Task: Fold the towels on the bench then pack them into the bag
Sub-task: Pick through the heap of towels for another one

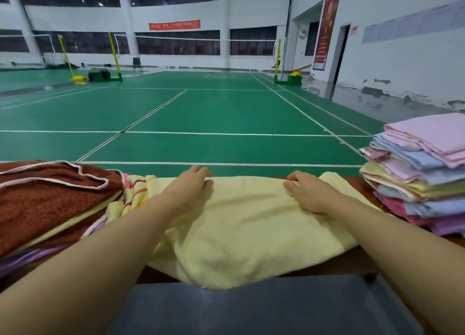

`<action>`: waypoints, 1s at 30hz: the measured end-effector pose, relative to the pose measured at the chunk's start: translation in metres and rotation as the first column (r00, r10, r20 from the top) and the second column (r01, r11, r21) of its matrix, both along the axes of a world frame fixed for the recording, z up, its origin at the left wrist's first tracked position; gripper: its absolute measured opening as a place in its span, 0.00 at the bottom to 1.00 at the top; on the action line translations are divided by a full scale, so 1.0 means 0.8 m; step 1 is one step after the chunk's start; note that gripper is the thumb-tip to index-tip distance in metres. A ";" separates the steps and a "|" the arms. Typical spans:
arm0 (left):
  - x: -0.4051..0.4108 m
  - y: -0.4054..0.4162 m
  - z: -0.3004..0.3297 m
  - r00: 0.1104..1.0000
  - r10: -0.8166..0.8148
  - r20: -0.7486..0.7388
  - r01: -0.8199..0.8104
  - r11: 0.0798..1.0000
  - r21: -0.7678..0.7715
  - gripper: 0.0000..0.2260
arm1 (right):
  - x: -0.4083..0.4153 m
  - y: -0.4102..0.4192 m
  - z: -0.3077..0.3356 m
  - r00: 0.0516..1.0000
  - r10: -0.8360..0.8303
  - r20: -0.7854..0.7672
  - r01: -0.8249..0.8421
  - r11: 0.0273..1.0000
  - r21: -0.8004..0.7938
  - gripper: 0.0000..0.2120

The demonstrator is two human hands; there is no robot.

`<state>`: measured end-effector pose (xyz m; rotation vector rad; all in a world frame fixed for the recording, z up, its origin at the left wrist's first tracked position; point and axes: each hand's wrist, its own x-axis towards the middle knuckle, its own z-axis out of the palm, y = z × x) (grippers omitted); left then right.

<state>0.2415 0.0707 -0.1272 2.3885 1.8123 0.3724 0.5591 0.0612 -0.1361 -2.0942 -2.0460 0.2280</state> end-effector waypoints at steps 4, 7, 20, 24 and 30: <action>-0.020 0.020 -0.008 0.981 0.179 -0.079 -0.182 0.983 -0.035 0.23 | -0.001 0.011 0.001 0.982 -0.014 0.187 0.000 0.997 0.076 0.26; -0.031 0.032 -0.011 0.947 0.277 -0.163 -0.287 0.957 -0.043 0.27 | 0.003 0.022 0.004 0.976 -0.037 0.217 0.022 0.997 0.074 0.30; 0.030 -0.007 0.002 0.960 0.265 -0.094 -0.252 0.959 0.129 0.23 | 0.010 0.002 0.006 0.984 -0.126 -0.130 0.154 0.960 0.234 0.21; 0.066 -0.017 -0.013 0.967 0.144 -0.211 -0.181 0.969 -0.169 0.35 | 0.002 -0.034 0.006 0.977 -0.178 0.115 0.145 0.957 0.250 0.19; 0.045 0.010 -0.019 0.976 0.101 -0.193 -0.136 0.975 -0.175 0.34 | 0.012 -0.085 0.018 0.987 -0.157 0.037 0.146 0.966 0.214 0.19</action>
